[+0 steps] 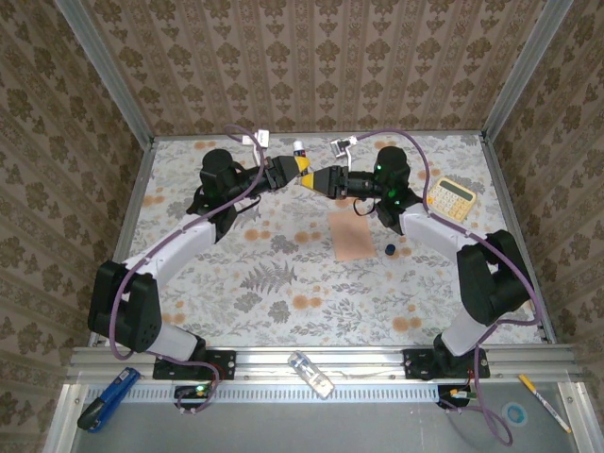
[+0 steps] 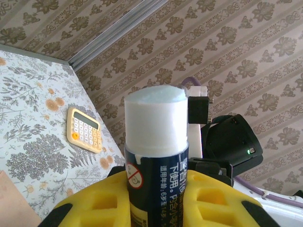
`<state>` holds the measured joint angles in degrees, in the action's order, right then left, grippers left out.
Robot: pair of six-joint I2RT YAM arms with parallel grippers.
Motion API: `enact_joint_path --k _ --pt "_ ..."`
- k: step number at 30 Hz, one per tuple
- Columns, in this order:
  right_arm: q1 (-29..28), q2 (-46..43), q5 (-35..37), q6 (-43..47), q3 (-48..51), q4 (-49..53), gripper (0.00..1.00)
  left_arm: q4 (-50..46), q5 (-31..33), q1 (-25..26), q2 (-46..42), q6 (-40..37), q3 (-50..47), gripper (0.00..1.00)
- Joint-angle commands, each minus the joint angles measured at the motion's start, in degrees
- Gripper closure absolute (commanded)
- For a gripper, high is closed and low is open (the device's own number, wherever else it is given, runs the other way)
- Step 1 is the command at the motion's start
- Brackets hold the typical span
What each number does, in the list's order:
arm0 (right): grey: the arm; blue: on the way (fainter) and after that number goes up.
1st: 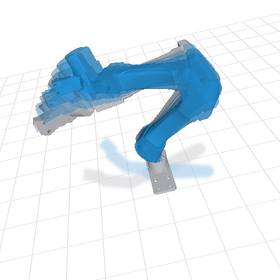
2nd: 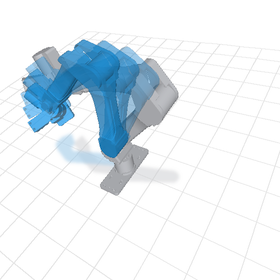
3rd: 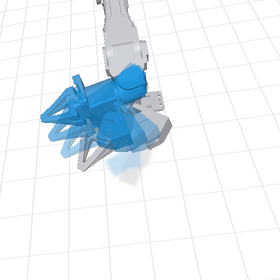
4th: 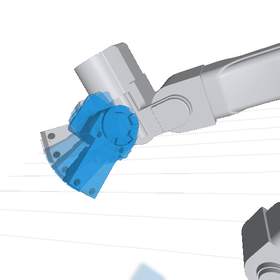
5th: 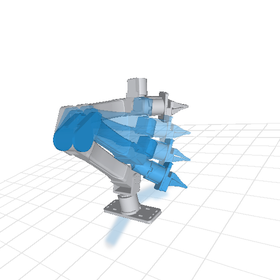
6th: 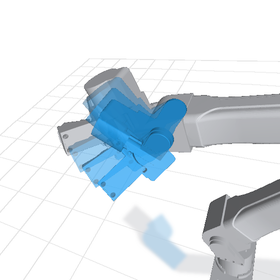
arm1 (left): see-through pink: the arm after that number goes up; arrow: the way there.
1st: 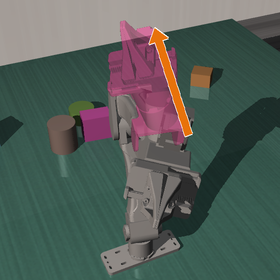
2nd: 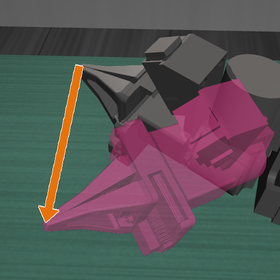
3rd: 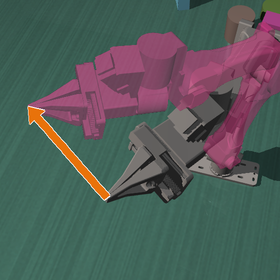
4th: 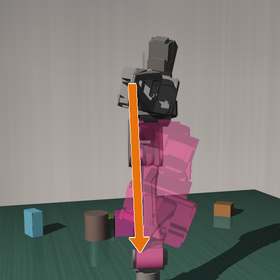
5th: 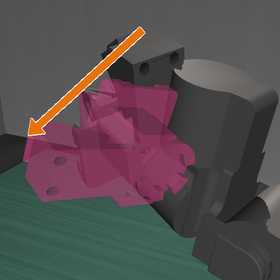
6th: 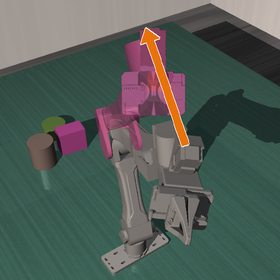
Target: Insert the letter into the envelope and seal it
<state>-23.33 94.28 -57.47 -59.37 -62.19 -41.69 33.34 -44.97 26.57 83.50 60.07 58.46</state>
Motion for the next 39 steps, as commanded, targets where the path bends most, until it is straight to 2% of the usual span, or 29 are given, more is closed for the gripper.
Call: enact_joint_path --k 1,9,14,23,31,34,39 --pt "-0.4 0.3 -1.1 -0.9 -1.6 -3.0 0.57 3.8 0.4 0.0 -1.7 0.7 0.0 1.00" --pt "-0.4 0.4 -1.1 -1.2 -1.4 -3.4 0.62 4.2 0.5 0.0 -1.0 1.0 0.2 1.00" --pt "-0.4 0.4 -1.1 -1.7 -1.6 -3.6 0.72 5.1 0.6 0.0 -0.7 1.6 0.1 1.00" --pt "-0.5 -0.1 0.8 -1.5 -1.8 -1.4 0.74 4.0 1.4 0.2 -0.5 1.2 0.0 1.00" --pt "-2.2 -4.3 9.5 10.2 -3.2 14.9 0.74 -2.3 5.4 2.3 -1.0 -1.6 1.0 1.00" --pt "-3.1 -5.5 13.1 12.9 -3.5 18.1 0.75 -4.0 7.7 3.8 -1.3 -2.1 1.2 1.00" --pt "-5.8 -6.4 19.4 18.7 -5.2 25.1 0.75 -5.3 14.7 6.6 -1.5 -0.9 1.3 1.00"
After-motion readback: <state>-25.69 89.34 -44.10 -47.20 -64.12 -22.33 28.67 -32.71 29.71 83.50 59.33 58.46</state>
